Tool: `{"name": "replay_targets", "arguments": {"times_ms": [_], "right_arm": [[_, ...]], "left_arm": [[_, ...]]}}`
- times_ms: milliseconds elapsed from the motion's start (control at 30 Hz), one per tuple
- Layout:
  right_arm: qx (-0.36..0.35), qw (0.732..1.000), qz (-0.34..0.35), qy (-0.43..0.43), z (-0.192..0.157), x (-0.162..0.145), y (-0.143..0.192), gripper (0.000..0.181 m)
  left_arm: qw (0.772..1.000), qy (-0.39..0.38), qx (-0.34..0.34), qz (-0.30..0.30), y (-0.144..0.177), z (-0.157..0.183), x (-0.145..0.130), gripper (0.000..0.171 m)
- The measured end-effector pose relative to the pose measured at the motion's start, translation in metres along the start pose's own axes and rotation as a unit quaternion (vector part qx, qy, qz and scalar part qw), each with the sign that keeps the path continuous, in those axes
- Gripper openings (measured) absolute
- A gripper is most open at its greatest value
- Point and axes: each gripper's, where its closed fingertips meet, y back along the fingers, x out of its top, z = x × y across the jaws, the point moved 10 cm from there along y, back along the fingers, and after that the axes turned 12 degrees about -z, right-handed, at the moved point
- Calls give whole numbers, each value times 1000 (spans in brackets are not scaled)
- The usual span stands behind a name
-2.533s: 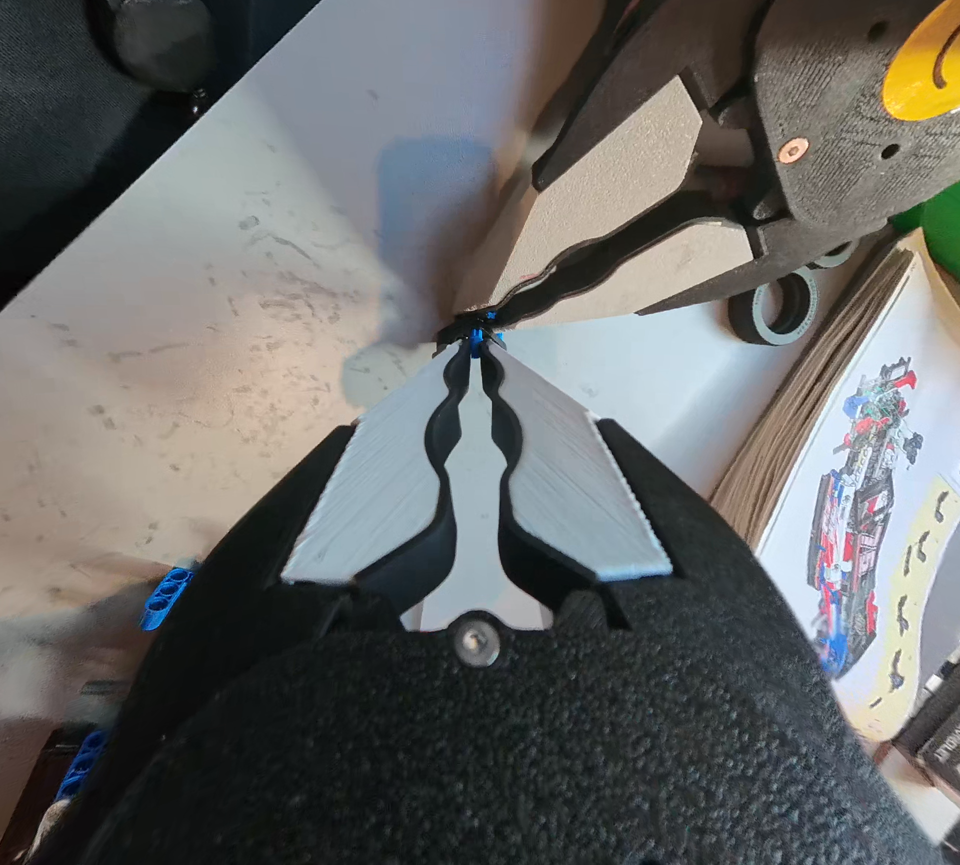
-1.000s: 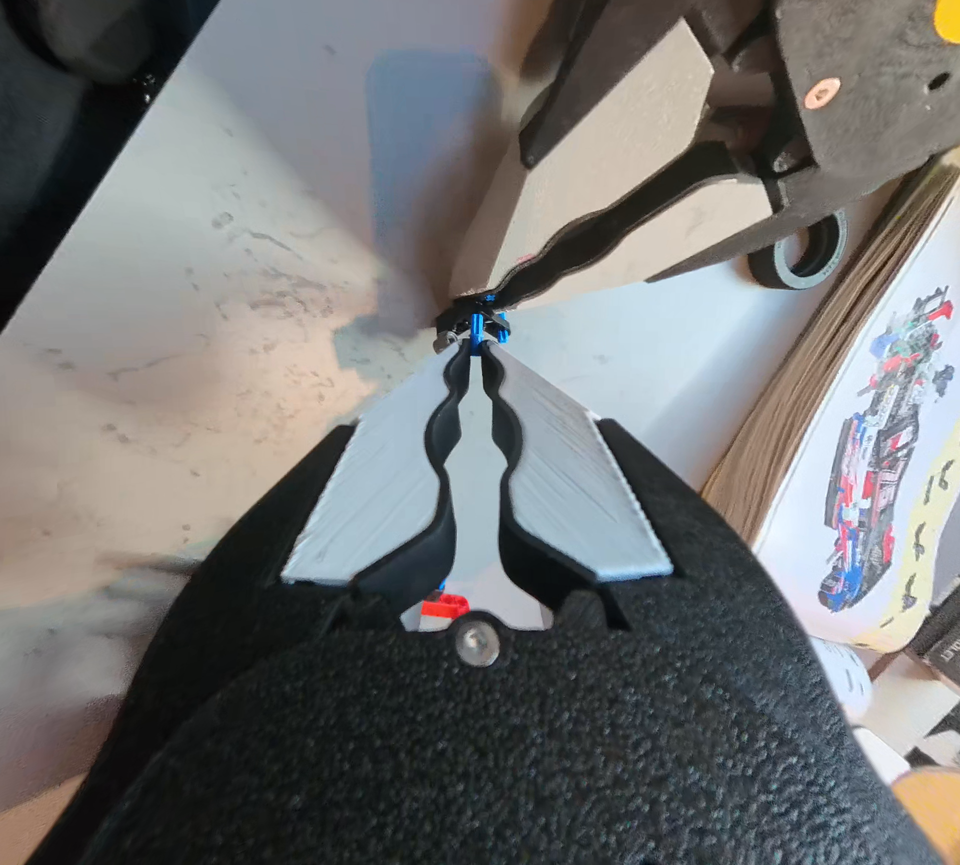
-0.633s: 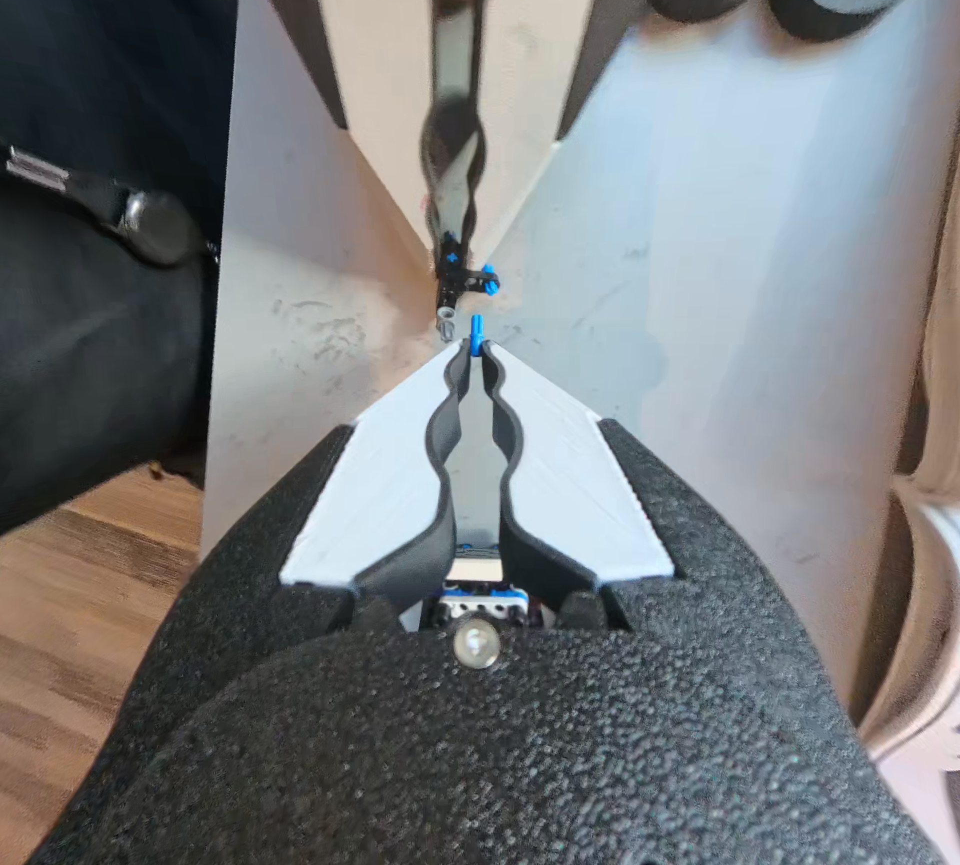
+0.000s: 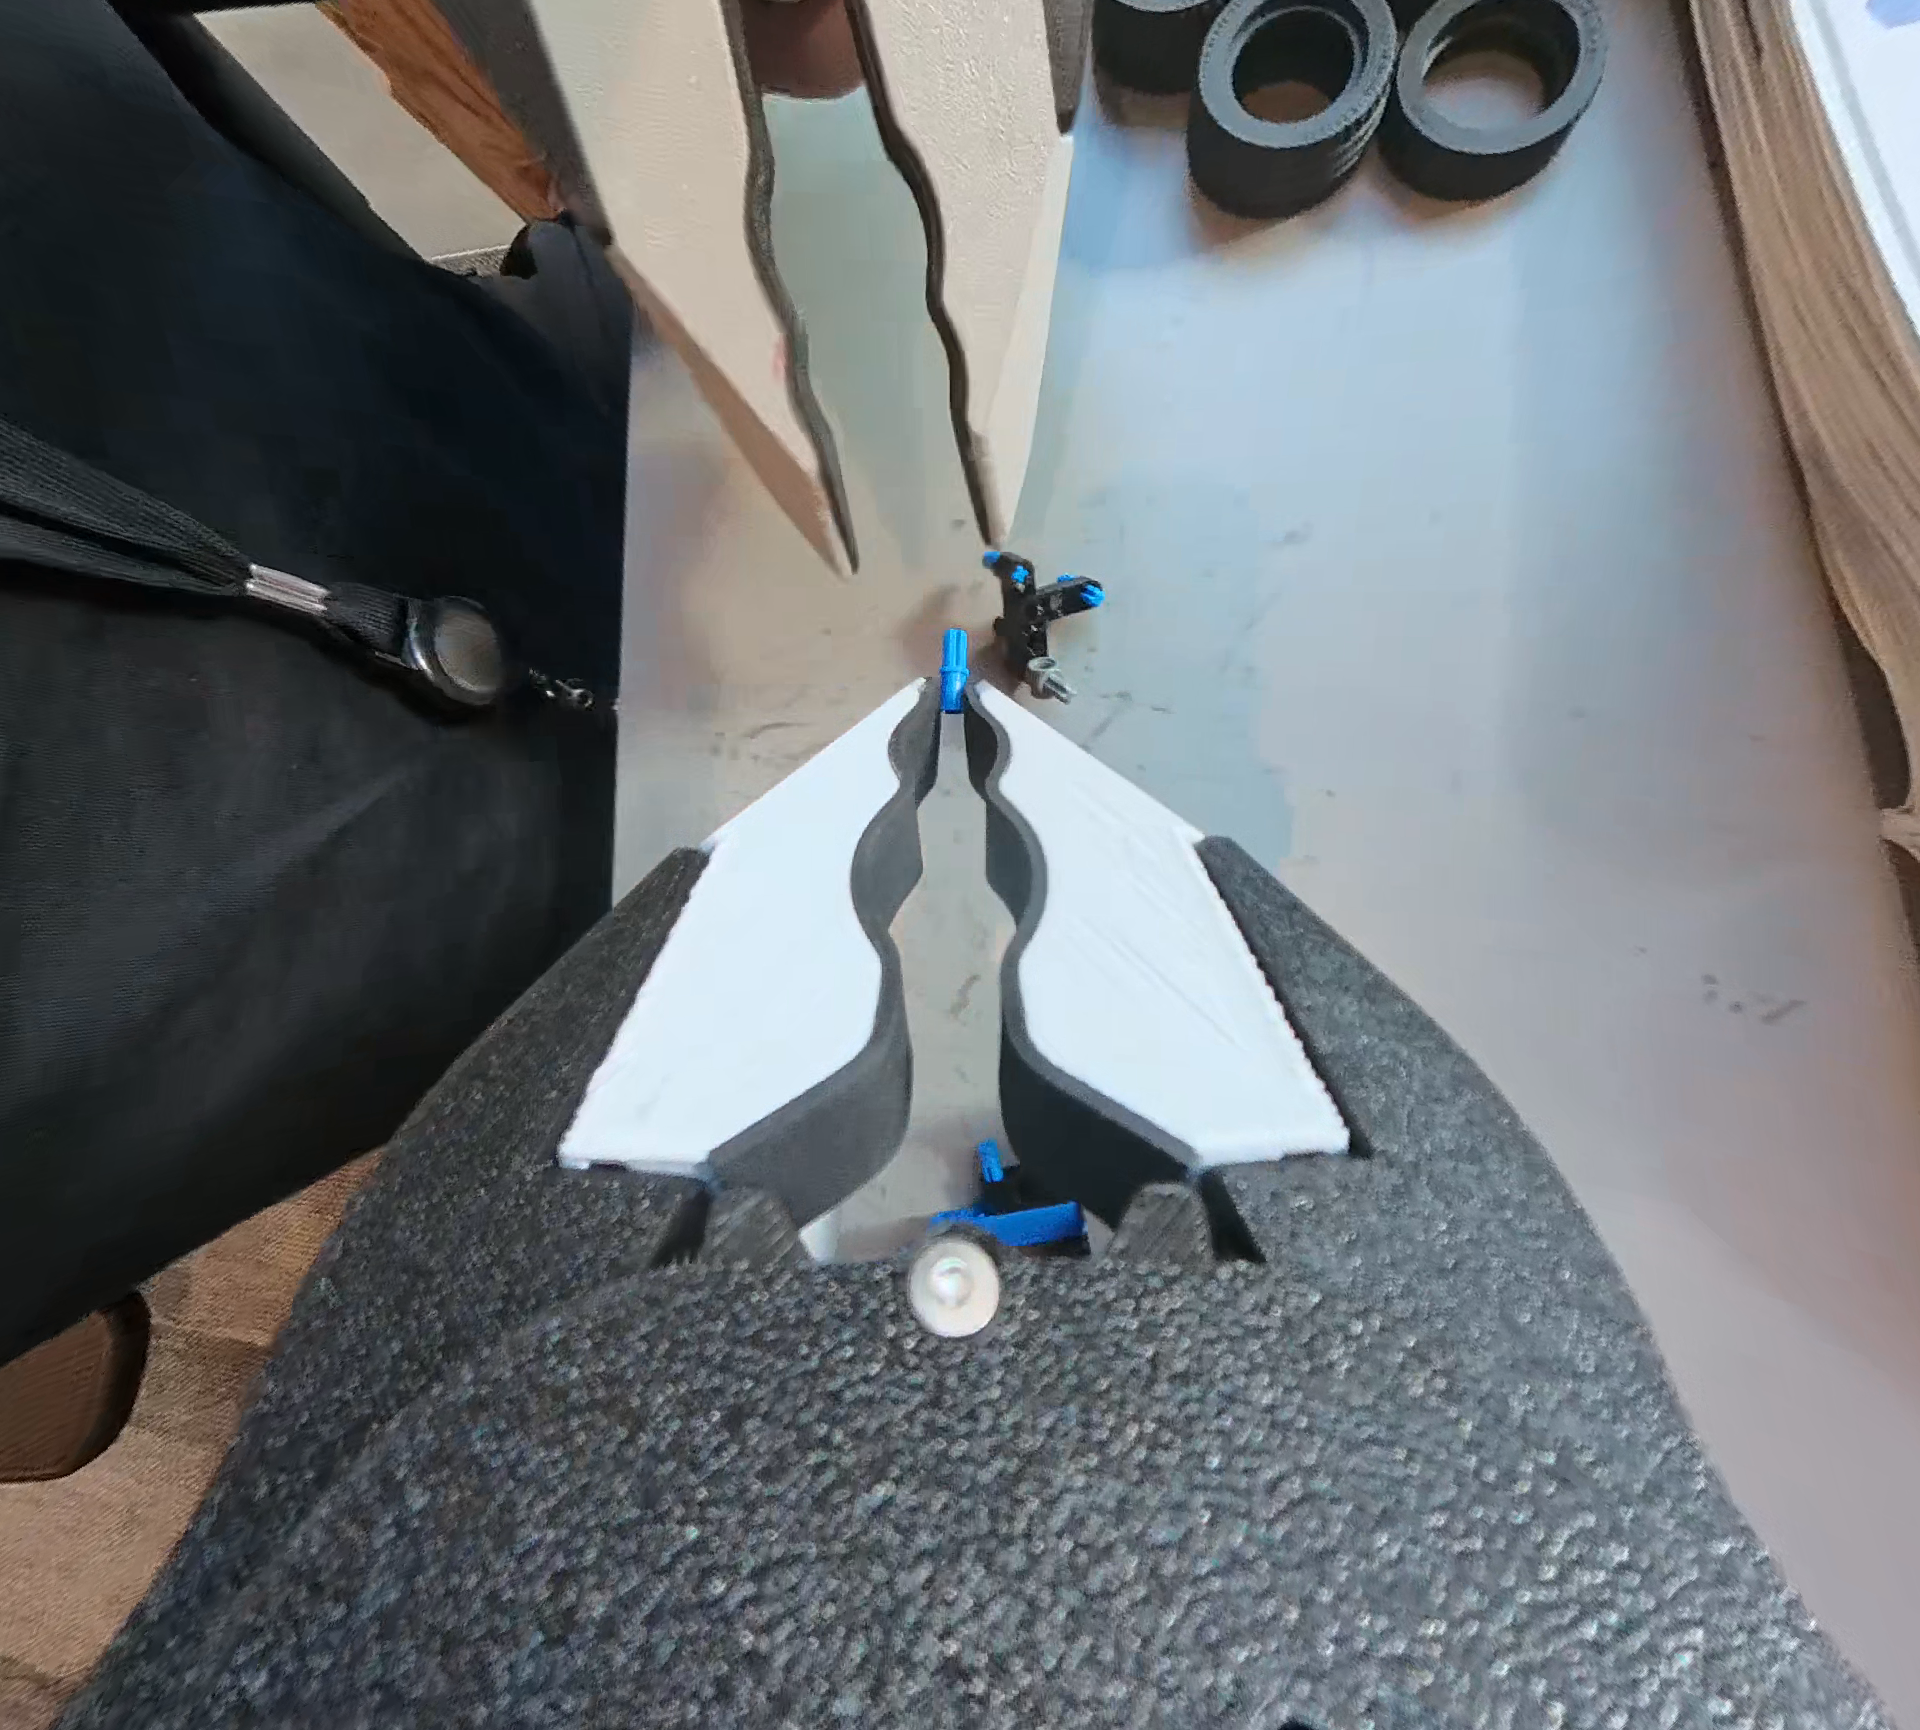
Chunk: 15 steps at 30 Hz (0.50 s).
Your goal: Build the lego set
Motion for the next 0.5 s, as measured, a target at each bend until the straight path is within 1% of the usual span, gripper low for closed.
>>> {"name": "replay_targets", "arguments": {"times_ms": [33, 133, 267, 433, 500], "right_arm": [[4, 1000, 4, -2, -1, 2, 0, 3], [22, 1000, 15, -10, -2, 4, 1, 3], [43, 998, 29, -24, -3, 3, 4, 3], [46, 997, 47, -38, -1, 1, 7, 3], [28, 996, 77, -35, -1, 0, 11, 4]], "left_arm": [[1000, -18, 14, 4, 0, 3, 5, 22], [993, -77, 86, 7, -3, 9, 12, 16], [982, -136, 127, 12, -7, 20, 14, 3], [978, -145, 150, 24, -8, 21, 13, 1], [982, -110, 144, 48, -6, 19, 13, 1]]}}
